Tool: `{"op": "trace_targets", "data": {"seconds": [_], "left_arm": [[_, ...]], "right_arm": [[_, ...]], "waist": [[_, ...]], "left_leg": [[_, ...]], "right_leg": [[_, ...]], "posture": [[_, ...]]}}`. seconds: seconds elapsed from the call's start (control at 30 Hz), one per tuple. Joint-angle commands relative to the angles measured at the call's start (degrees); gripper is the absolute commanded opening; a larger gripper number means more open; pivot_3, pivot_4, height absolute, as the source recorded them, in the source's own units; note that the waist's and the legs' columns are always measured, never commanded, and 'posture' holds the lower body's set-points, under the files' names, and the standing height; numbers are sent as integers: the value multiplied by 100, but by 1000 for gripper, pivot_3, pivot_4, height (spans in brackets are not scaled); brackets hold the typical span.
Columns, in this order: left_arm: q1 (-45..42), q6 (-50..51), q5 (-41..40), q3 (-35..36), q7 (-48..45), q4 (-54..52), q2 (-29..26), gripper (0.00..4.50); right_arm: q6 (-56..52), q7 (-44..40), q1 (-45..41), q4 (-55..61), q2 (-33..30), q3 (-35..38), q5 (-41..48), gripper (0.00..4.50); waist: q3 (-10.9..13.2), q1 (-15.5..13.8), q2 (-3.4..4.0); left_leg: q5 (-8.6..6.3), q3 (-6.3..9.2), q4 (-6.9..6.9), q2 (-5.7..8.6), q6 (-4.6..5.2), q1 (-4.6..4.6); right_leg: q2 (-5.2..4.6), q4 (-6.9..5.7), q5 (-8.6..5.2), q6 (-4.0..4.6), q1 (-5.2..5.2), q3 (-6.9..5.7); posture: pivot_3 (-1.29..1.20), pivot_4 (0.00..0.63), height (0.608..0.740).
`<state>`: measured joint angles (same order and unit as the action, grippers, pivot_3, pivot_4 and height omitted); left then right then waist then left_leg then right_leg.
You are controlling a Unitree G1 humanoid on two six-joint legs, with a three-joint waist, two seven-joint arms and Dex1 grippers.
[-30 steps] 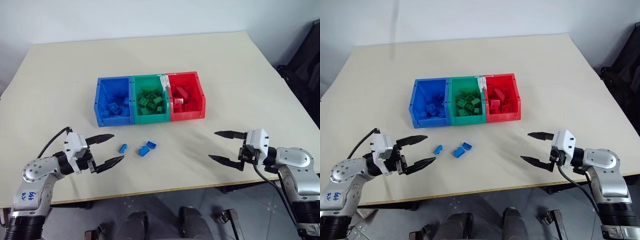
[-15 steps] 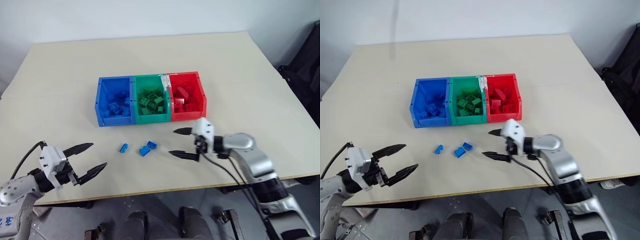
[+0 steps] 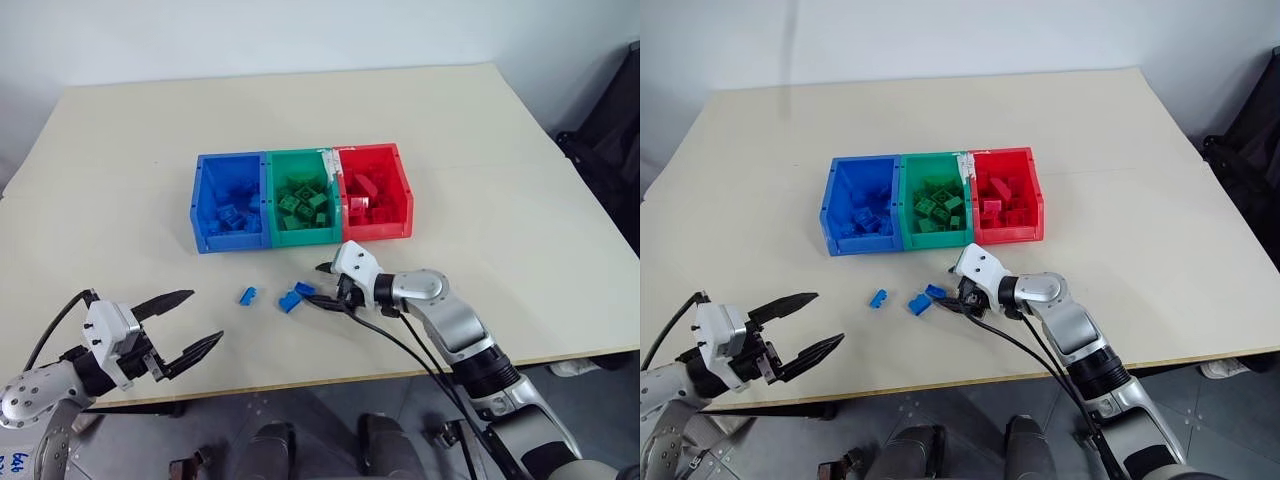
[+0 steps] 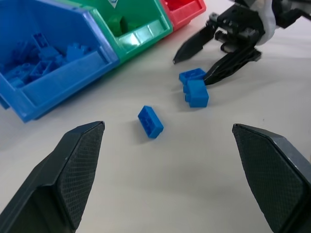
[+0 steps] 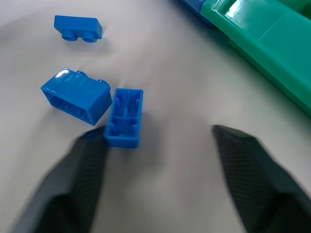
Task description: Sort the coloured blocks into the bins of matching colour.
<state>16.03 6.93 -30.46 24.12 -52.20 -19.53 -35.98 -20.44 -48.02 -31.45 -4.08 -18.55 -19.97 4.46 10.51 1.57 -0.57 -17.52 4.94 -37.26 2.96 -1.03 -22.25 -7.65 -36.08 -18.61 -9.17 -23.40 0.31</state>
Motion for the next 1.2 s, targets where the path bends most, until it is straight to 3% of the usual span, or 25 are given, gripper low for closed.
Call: {"op": "trace_targets", "data": {"seconds": [0.03, 0.23, 0.6, 0.7, 0.97, 1.2], "left_arm": [[-77, 31, -180, 10, -18, -175, -22, 4500], [-233, 242, -334, -115, -49, -241, -35, 4500], [-100, 98, -214, -92, 76, -206, 88, 4500], [-77, 75, -197, -82, 100, -223, 102, 4500], [-58, 28, -178, -92, 127, -199, 77, 4500], [-114, 37, -179, -103, 126, -180, 42, 4500]], "right_arm": [[-49, 23, 24, 222, 46, 10, 11, 2059], [-38, -31, 91, 351, 76, -16, 30, 46], [-337, -31, -218, 335, 66, 280, 203, 46], [-644, -309, -225, 497, -62, 245, 374, 601], [-535, -571, -219, 539, -90, 137, 411, 3347], [-225, -345, -308, 110, 146, -173, 41, 3347]], "waist": [[0, -1, 0], [0, 2, 0], [0, 3, 0], [0, 2, 0], [0, 1, 0], [0, 5, 0]], "left_leg": [[0, 0, -1, 0, 0, 0], [0, 0, 0, 1, 0, 0], [0, 0, 2, 0, 0, 0], [0, 0, 2, -1, 0, 0], [0, -1, 2, 0, 1, 0], [0, -1, 4, 0, 0, 0]], "right_leg": [[0, 0, 0, 0, 0, 0], [-1, -1, 0, 0, 0, 0], [1, 0, 0, 0, -2, 0], [1, 1, 0, 0, -1, 0], [1, 1, 0, 0, -1, 0], [1, 0, 0, 0, -4, 0]], "posture": [[0, 150, 740], [0, 150, 740], [0, 150, 740], [0, 150, 740], [0, 150, 740], [0, 150, 740]]}}
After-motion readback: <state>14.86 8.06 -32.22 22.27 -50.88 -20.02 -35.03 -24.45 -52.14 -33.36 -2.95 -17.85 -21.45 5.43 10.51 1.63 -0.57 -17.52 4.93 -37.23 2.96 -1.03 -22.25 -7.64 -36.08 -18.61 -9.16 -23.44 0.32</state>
